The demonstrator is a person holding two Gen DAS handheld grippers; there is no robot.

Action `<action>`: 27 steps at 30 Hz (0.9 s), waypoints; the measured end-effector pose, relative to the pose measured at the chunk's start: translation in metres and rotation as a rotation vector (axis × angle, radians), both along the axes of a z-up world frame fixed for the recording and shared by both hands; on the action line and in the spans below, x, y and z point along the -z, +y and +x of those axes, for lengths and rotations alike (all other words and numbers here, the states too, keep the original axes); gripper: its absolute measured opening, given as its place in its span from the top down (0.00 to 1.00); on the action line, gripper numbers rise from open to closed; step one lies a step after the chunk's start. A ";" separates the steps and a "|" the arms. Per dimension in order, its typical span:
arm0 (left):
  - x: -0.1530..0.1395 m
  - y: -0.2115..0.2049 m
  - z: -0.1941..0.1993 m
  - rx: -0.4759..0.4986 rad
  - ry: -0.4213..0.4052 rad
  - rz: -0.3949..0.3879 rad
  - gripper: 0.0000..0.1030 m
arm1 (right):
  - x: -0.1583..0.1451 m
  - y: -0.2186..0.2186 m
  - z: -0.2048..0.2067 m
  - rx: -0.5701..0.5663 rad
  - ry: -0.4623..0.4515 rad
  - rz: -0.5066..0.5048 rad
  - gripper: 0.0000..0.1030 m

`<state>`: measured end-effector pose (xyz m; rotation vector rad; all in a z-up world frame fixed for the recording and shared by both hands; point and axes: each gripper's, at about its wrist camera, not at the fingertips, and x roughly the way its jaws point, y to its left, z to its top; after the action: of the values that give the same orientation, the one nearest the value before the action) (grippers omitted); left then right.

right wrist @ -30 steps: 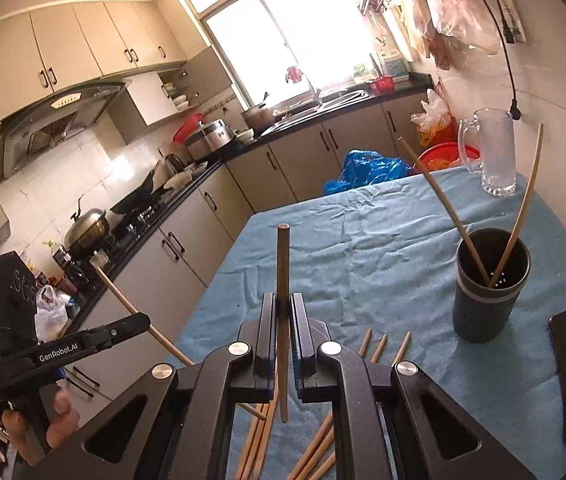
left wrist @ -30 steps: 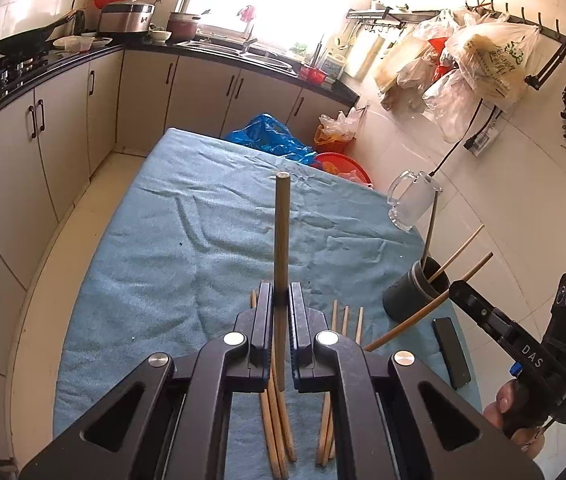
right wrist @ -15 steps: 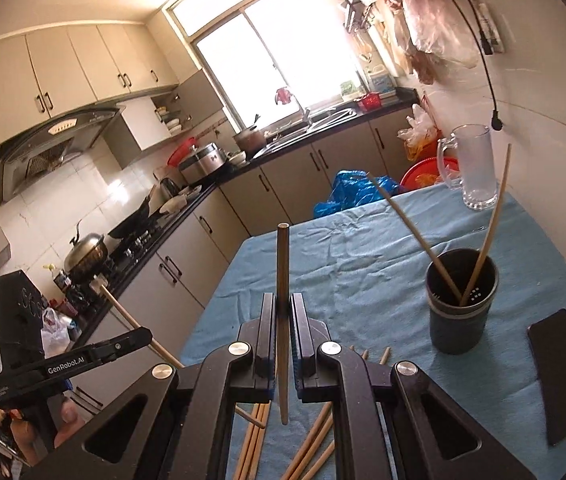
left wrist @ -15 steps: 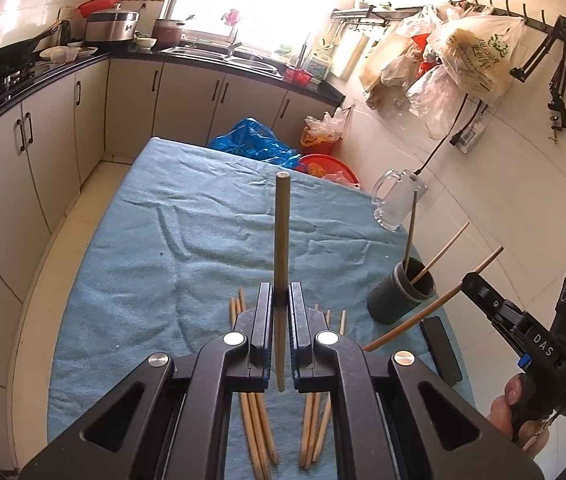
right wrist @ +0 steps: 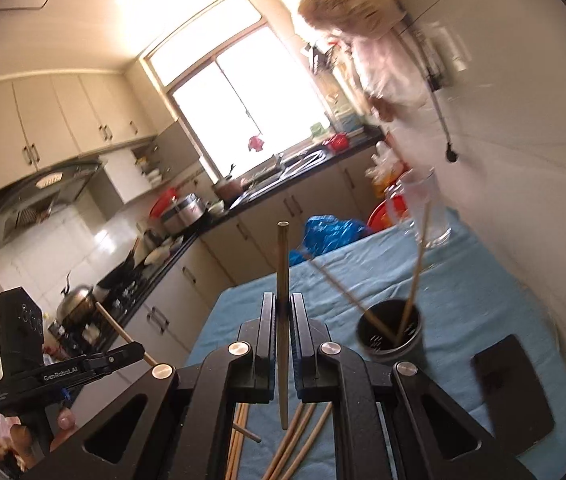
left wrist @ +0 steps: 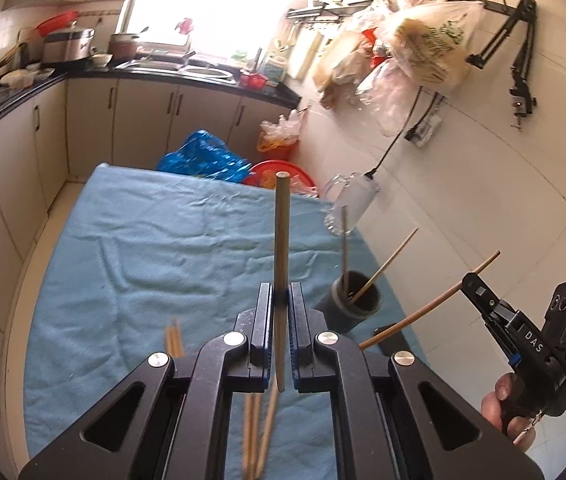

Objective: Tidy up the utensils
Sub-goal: 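Lift the chopstick upright and carry it over the black holder cup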

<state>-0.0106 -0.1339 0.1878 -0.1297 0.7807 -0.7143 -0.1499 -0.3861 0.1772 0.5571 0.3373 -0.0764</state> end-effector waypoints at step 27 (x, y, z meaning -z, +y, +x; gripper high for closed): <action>-0.012 -0.169 0.060 0.114 0.035 -0.004 0.94 | -0.017 -0.116 0.022 0.182 -0.007 -0.005 0.93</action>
<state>0.0491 -0.3025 0.1999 -0.1018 0.8250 -0.8236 -0.1275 -0.5024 0.1937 0.5818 0.2789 -0.2509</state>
